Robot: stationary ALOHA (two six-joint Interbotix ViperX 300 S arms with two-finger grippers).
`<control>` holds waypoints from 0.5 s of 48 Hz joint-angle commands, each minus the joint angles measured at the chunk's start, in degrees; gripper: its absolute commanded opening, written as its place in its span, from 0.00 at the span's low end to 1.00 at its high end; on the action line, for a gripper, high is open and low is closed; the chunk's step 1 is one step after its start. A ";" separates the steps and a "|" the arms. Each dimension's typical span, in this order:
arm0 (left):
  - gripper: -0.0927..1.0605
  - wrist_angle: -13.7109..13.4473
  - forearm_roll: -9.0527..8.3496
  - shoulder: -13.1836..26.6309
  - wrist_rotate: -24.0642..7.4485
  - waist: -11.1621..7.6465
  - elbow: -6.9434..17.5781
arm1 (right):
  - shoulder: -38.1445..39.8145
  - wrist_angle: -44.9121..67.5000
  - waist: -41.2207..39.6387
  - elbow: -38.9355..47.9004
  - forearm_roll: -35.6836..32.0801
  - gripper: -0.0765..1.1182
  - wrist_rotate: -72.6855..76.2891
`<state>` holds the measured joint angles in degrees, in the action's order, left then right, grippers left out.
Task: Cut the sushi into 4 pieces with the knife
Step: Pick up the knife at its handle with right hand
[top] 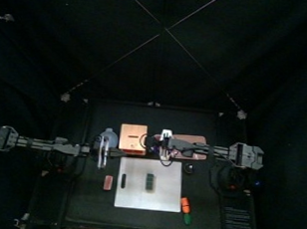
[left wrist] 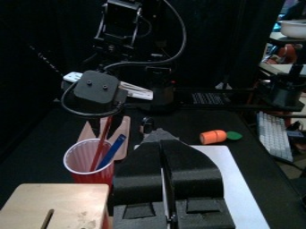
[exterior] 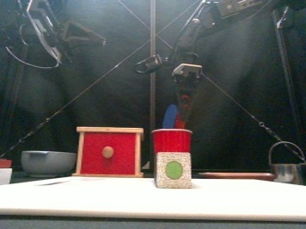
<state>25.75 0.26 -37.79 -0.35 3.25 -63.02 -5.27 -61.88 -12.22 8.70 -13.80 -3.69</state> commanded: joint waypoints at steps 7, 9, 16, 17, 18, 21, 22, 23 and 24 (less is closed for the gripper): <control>0.10 0.53 0.00 0.00 0.00 0.53 0.79 | 1.14 -0.18 -0.97 -2.55 0.26 0.42 0.09; 0.10 0.53 0.00 -0.09 0.00 0.53 0.79 | 1.14 -0.18 -1.14 -2.81 0.53 0.39 0.09; 0.10 0.53 0.00 -0.09 0.00 0.62 0.44 | 1.23 -1.49 -2.02 -4.48 1.23 0.29 0.09; 0.10 0.53 0.00 -0.09 0.00 0.62 0.35 | 1.41 -1.85 -2.11 -4.83 1.32 0.28 0.09; 0.10 0.62 0.00 -0.18 0.09 0.62 0.35 | 1.49 -2.20 -2.11 -5.19 1.41 0.27 0.09; 0.10 0.53 0.00 -0.26 0.09 0.70 0.09 | 1.85 -3.34 -2.37 -6.59 1.41 0.23 0.00; 0.10 0.62 0.00 -0.44 0.09 0.70 0.09 | 2.02 -3.78 -2.46 -7.12 1.41 0.22 0.00; 0.10 0.53 0.00 -0.53 0.09 0.70 0.00 | 2.37 -4.13 -2.55 -7.73 1.49 0.21 0.00; 0.10 0.62 0.00 -0.70 0.09 0.70 -0.18 | 2.55 -4.48 -2.55 -8.26 1.41 0.20 0.00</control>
<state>25.84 0.26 -38.06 -0.35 3.69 -63.81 -5.27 -65.30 -14.15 3.52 -12.30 -3.60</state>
